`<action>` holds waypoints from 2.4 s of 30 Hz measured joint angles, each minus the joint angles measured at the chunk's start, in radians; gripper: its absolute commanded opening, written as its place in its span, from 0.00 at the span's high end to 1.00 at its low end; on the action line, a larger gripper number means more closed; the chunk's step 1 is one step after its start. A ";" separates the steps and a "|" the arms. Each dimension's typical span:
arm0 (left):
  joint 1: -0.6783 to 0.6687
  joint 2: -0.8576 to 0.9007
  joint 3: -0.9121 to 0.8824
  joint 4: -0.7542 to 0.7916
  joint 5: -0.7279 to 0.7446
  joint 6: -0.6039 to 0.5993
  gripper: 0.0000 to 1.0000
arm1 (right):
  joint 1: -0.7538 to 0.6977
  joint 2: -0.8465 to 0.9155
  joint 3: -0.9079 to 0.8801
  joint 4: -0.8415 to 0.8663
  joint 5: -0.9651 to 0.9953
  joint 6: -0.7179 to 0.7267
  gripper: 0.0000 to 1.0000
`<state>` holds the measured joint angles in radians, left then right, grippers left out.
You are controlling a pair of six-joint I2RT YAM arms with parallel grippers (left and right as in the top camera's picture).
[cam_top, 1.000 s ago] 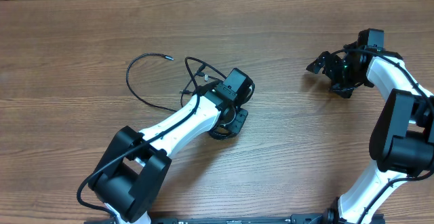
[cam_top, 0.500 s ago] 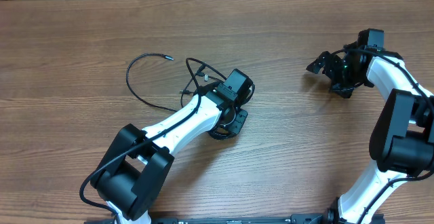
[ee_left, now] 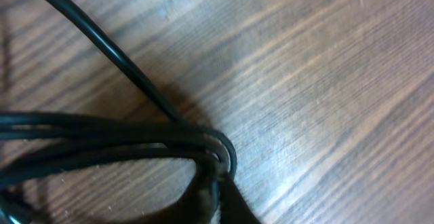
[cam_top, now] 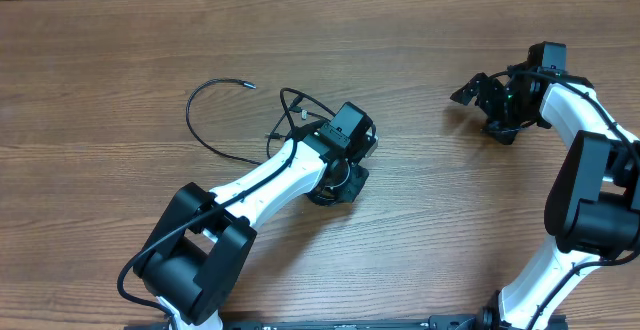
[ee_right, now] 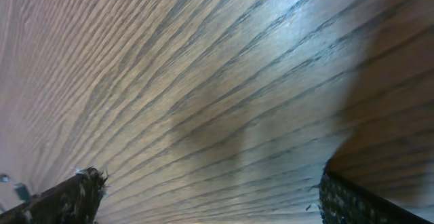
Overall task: Untangle cables
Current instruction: 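Bring right gripper to the bundle and grasp strands beside left gripper, then pull the grippers apart, left leftward and right rightward, stretching cable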
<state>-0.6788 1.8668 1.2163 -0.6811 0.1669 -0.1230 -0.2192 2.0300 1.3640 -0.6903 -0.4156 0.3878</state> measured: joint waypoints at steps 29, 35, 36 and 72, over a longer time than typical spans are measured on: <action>0.197 -0.001 0.050 -0.262 0.077 0.054 0.96 | 0.539 0.004 -0.016 -0.214 -0.200 -0.099 0.00; 0.268 0.004 0.048 -0.273 0.082 0.056 0.96 | 0.531 0.004 -0.016 -0.226 -0.202 -0.135 0.08; 0.284 0.004 0.048 -0.280 0.085 0.056 0.96 | 0.526 0.004 -0.016 -0.225 -0.211 -0.148 0.08; 0.789 0.001 -0.011 -0.195 0.498 0.187 0.96 | 0.493 -0.010 -0.131 -0.019 -0.644 -0.318 0.96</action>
<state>0.1104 1.8679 1.2049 -0.8757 0.6651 0.0635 0.2737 2.0197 1.2331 -0.7094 -1.0599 0.0700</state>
